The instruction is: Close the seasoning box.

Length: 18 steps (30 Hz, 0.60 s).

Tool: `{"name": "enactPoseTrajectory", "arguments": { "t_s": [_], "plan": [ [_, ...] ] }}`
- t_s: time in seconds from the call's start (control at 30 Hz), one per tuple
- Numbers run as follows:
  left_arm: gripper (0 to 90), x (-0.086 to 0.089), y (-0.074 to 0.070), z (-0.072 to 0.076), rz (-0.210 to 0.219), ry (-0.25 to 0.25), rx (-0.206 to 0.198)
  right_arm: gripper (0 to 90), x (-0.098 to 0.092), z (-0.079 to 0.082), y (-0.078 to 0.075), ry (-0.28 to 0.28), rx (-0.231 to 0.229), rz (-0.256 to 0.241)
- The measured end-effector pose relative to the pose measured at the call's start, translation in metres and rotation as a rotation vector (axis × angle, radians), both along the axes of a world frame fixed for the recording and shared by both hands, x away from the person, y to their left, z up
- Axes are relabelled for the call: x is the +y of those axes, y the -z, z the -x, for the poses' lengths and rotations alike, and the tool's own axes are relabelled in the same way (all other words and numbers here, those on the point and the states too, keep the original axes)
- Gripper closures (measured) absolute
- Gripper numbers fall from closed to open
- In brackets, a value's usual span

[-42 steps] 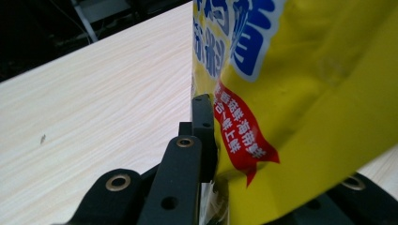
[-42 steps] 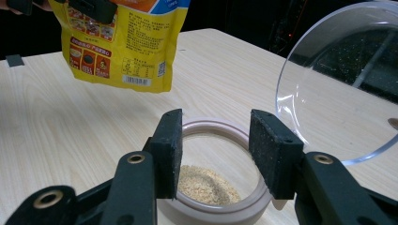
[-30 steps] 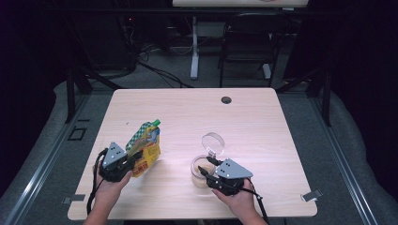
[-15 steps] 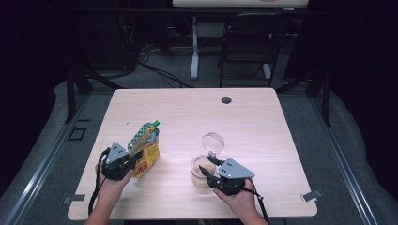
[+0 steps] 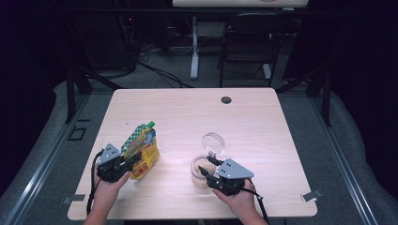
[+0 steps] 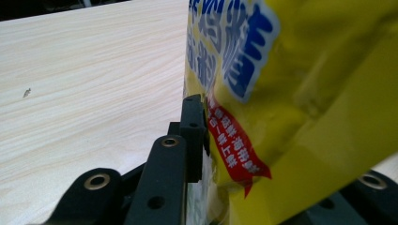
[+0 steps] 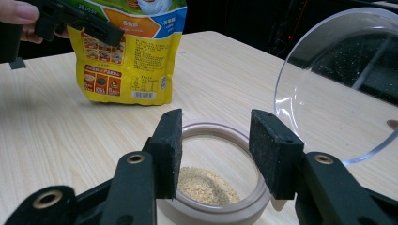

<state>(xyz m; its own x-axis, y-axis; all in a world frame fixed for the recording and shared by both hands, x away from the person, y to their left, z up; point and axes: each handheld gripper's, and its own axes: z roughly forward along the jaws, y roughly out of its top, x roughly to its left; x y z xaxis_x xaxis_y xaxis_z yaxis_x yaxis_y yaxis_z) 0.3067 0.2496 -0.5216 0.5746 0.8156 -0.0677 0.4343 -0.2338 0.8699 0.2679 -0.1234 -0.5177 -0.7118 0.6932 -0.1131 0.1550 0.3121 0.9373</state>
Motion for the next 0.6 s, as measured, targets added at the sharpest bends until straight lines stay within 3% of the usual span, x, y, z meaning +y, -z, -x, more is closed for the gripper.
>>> {"name": "enactPoseTrajectory", "arguments": {
  "t_s": [0.2, 0.33, 0.6],
  "plan": [
    [62.6, 0.0022, -0.0002, 0.0027, 0.048, 0.020, 0.008, 54.5, -0.0014, -0.0003, -0.0006, 0.004, -0.001, -0.001],
    [53.7, 0.0021, -0.0008, 0.0051, 0.047, 0.002, 0.001, 54.2, -0.0021, -0.0009, -0.0017, 0.003, 0.000, -0.006],
    [45.9, 0.0044, -0.0002, 0.0079, 0.062, -0.015, -0.002, 53.5, -0.0041, -0.0004, -0.0050, 0.001, 0.001, -0.011]
  ]
}}
